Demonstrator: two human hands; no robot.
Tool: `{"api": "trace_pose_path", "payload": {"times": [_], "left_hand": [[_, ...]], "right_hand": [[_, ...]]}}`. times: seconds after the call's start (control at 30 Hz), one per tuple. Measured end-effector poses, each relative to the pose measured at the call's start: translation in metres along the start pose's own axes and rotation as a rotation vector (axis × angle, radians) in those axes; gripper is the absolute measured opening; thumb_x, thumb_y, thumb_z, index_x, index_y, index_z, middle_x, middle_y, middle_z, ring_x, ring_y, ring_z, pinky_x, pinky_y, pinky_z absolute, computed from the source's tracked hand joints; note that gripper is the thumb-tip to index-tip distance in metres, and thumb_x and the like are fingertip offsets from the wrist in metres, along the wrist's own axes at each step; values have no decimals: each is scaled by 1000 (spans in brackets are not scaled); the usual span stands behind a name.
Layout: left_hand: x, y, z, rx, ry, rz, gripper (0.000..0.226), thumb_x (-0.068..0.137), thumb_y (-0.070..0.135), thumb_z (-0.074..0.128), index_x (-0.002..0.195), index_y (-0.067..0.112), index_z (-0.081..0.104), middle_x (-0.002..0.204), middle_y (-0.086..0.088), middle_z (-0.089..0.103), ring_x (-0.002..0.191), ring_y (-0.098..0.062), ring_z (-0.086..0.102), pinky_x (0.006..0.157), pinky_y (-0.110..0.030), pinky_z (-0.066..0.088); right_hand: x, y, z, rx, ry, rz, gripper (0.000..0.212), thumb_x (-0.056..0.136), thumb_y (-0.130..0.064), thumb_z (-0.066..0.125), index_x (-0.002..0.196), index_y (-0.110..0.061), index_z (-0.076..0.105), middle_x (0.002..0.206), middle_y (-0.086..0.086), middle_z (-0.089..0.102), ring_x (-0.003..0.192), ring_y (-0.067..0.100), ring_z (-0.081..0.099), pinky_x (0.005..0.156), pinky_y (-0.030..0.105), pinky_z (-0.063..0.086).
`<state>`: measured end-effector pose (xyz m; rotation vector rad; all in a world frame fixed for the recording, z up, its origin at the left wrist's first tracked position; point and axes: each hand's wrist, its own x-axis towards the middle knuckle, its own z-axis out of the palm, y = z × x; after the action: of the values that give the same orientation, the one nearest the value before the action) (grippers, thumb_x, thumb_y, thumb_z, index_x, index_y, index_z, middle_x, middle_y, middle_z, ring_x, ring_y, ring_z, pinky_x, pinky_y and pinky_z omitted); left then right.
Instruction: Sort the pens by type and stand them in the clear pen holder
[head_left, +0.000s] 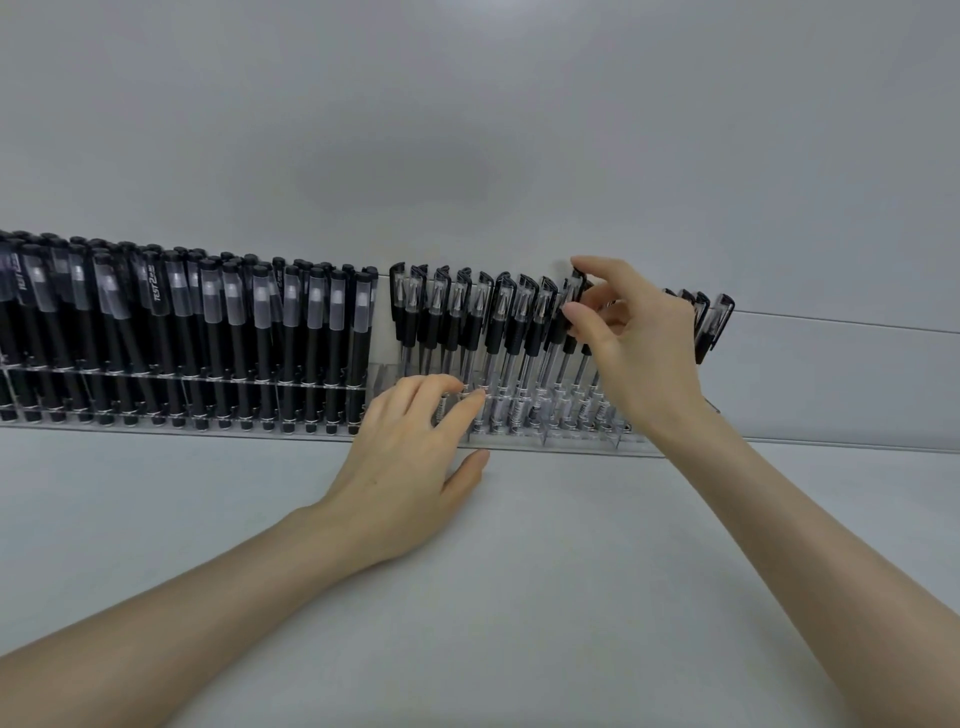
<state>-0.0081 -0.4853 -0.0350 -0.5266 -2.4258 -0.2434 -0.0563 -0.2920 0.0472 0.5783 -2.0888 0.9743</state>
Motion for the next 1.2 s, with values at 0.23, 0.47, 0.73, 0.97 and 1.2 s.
{"api": "trace_pose_path", "payload": {"times": [0.23, 0.47, 0.73, 0.97, 1.2], "left_hand": [[0, 2, -3, 3, -15, 2, 50, 86, 41, 40, 123, 12, 58, 116, -5, 55, 106, -20, 41, 89, -37, 44], [0, 2, -4, 19, -28, 12, 50, 85, 40, 39, 123, 13, 57, 116, -4, 55, 107, -21, 42, 90, -38, 44], [1, 5, -10, 118, -95, 32, 53, 82, 37, 39, 121, 7, 58, 112, -9, 57, 100, -28, 52, 83, -40, 48], [9, 17, -30, 187, -190, 50, 48, 84, 35, 37, 114, 7, 62, 107, -10, 59, 93, -31, 58, 77, -39, 47], [10, 17, -86, 206, -161, -28, 37, 96, 41, 39, 121, 17, 55, 115, -1, 55, 108, -20, 47, 92, -35, 37]], "right_hand": [[-3, 4, 1, -50, -87, 4, 32, 90, -7, 62, 120, -14, 63, 75, -8, 56, 73, 26, 67, 80, 42, 53], [-4, 3, 0, -98, -87, 7, 34, 89, -7, 63, 122, -15, 62, 78, -4, 58, 72, 26, 64, 82, 41, 51], [-8, -4, -6, -166, -133, 15, 40, 91, -12, 61, 130, -20, 57, 85, -5, 62, 79, 22, 63, 85, 44, 50], [-13, -14, -20, -249, -165, 11, 31, 92, -17, 57, 123, -17, 59, 98, 1, 66, 89, 23, 62, 85, 44, 50], [-19, -54, -28, -332, -298, 29, 26, 95, -24, 51, 115, -14, 63, 115, 5, 60, 101, 22, 57, 87, 40, 48]]}}
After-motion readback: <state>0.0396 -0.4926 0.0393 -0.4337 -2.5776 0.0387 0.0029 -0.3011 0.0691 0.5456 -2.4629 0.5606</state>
